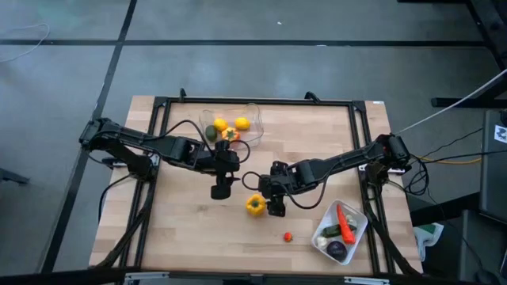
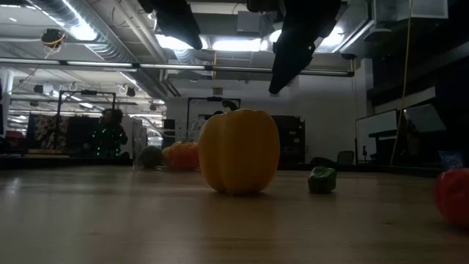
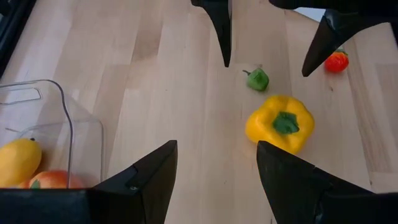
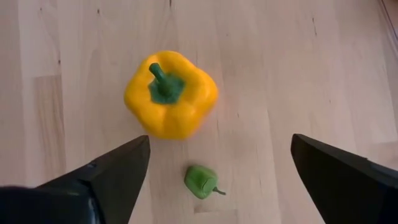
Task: Sort produce into baskets
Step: Put the yellow bell pepper into the white bin
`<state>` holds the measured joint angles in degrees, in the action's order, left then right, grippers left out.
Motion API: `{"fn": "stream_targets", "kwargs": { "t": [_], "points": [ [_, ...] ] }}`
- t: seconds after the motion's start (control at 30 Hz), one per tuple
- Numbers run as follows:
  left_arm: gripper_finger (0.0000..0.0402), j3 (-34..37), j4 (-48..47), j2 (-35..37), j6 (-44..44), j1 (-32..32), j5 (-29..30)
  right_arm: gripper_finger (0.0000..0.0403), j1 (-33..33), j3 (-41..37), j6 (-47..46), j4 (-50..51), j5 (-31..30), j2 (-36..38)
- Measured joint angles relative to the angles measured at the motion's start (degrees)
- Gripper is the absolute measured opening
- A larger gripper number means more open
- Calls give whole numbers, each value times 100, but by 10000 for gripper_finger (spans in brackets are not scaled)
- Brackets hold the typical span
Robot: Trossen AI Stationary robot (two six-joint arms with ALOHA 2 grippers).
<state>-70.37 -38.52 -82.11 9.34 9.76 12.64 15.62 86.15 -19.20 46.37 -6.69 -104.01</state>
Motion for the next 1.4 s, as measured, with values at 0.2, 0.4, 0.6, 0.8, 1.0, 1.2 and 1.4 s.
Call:
{"fn": "stream_targets", "kwargs": {
  "t": [0.2,0.4,0.6,0.8,1.0,1.2,1.4],
  "points": [
    [217,0,-2,0,127,0,0,397,20,0,-6,-333,28,0],
    [217,0,-2,0,131,0,0,395,55,0,-626,-1230,86,0],
    [217,0,-2,0,134,0,0,396,55,13,-647,-1720,565,-74],
    [217,0,-194,32,140,2,-12,396,55,7,-625,-1573,551,-451],
    [202,2,-1027,498,266,44,-35,397,55,2,-557,-1511,502,-686],
    [175,325,-1204,1451,278,314,-15,397,55,3,-122,-1394,325,-743],
    [162,1075,-1134,2582,758,578,25,397,55,0,42,-1321,321,-781]
  ]
}}
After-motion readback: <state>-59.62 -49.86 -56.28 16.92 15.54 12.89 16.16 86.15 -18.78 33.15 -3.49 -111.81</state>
